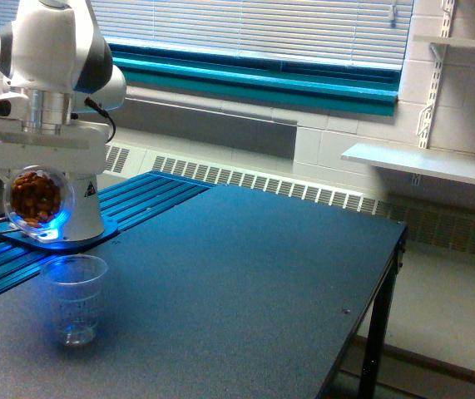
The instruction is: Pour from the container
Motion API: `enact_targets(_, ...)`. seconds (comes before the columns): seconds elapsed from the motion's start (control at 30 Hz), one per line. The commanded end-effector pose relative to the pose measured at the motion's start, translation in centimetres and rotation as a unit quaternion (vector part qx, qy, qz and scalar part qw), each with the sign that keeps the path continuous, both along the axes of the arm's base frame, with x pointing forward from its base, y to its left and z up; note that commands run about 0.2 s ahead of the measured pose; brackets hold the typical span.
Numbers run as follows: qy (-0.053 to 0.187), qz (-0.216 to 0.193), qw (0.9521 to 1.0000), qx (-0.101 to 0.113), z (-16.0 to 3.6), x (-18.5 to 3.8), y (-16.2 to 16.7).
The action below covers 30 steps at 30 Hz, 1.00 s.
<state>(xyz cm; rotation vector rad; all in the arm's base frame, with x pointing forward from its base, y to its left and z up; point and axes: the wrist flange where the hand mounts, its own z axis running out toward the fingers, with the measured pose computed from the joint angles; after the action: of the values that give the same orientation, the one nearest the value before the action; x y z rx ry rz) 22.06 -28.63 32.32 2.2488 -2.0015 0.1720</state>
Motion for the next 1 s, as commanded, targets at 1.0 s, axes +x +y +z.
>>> enact_targets(1.0,0.047,0.035,0.9979,0.029,-2.8,2.7,2.1)
